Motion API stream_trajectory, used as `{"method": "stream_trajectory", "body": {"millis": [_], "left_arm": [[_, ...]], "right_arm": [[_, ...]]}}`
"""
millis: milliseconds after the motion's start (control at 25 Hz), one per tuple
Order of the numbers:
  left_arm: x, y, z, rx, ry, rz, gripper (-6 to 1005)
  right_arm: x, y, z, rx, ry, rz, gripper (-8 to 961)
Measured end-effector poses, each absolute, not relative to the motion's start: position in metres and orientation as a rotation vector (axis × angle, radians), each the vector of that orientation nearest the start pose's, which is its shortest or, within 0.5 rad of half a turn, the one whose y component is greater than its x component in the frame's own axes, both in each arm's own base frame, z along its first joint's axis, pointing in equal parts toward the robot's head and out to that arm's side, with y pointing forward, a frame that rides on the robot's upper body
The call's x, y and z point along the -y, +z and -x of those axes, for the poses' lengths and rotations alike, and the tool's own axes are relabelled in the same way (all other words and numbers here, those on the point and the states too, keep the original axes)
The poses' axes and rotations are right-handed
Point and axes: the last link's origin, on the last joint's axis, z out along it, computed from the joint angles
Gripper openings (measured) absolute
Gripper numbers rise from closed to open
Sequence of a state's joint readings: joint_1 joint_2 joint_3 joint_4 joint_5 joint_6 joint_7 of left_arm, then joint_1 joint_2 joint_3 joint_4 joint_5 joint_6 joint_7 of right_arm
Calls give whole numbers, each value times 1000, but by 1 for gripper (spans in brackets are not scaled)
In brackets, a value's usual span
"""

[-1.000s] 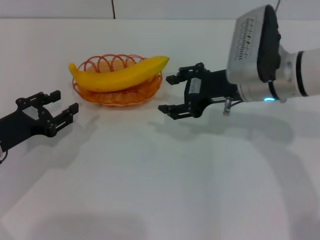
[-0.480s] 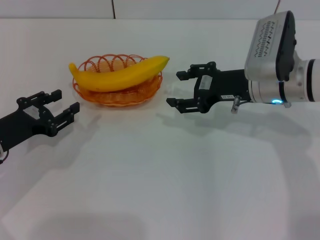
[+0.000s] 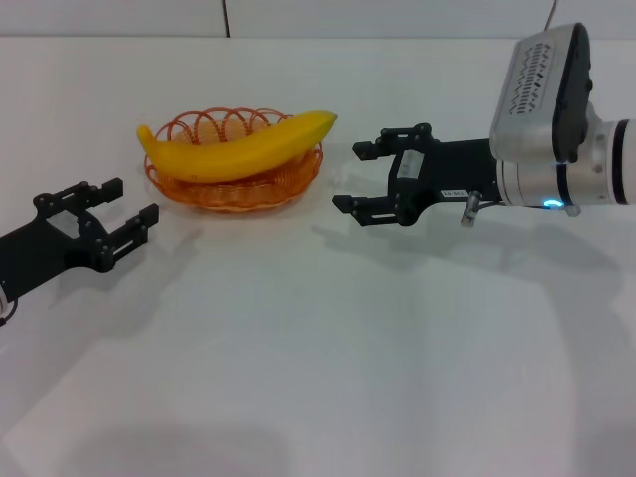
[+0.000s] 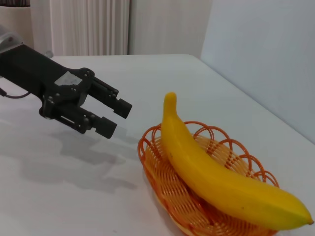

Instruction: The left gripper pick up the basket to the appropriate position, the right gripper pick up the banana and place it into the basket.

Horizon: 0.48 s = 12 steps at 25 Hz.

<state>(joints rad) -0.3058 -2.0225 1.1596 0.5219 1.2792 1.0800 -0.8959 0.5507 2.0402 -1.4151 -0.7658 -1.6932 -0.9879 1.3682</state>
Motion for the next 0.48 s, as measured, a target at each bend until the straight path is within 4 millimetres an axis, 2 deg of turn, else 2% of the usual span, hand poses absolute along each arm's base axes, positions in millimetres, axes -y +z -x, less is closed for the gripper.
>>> {"method": "stream_trajectory", "body": {"millis": [480], "left_arm": [[-314, -9, 331, 459, -538, 2294, 577]], "right_arm": [[-377, -52, -220, -231, 290, 2707, 743]]}}
